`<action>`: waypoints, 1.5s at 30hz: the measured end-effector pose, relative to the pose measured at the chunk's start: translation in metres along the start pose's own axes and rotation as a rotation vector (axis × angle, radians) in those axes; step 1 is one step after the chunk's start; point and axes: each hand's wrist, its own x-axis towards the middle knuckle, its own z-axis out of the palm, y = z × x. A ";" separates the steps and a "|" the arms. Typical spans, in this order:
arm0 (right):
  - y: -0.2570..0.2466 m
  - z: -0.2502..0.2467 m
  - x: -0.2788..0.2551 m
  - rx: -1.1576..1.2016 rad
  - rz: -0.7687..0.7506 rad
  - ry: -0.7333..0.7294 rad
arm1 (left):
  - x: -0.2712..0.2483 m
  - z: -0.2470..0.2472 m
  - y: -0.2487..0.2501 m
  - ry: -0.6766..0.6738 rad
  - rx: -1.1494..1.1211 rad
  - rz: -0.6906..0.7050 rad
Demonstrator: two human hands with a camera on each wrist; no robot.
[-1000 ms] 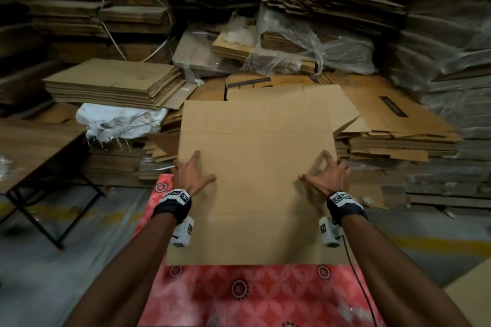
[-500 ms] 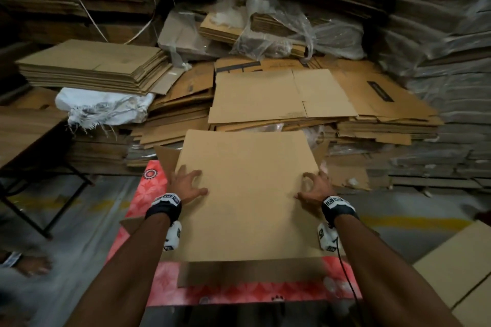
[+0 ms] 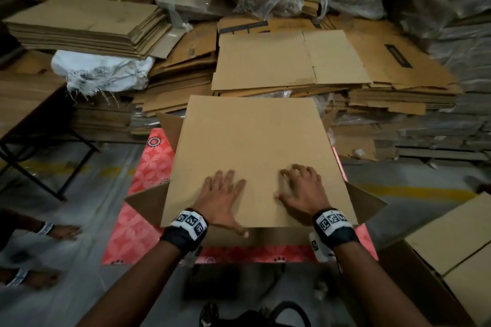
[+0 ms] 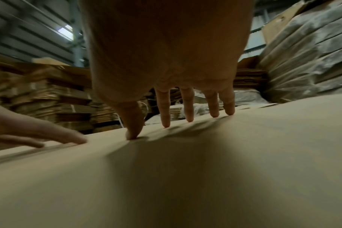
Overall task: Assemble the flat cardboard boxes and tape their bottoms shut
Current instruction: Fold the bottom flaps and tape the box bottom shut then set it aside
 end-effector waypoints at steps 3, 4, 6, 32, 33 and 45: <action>-0.011 0.009 -0.016 -0.093 -0.109 -0.214 | -0.003 0.016 0.000 0.048 0.113 0.007; -0.014 0.012 -0.019 -0.129 -0.130 -0.252 | -0.003 0.016 -0.003 0.067 0.119 0.000; -0.020 0.018 -0.023 -0.171 -0.145 -0.242 | -0.003 0.010 -0.006 0.081 0.111 0.002; -0.098 -0.037 0.039 -0.268 -0.061 0.066 | -0.032 -0.042 -0.088 1.121 -0.311 -0.427; -0.097 -0.038 0.039 -0.272 -0.051 0.058 | -0.036 -0.032 -0.103 1.117 -0.401 -0.540; -0.119 -0.034 0.040 -0.274 -0.046 0.078 | -0.037 0.017 -0.156 0.496 -0.510 -0.591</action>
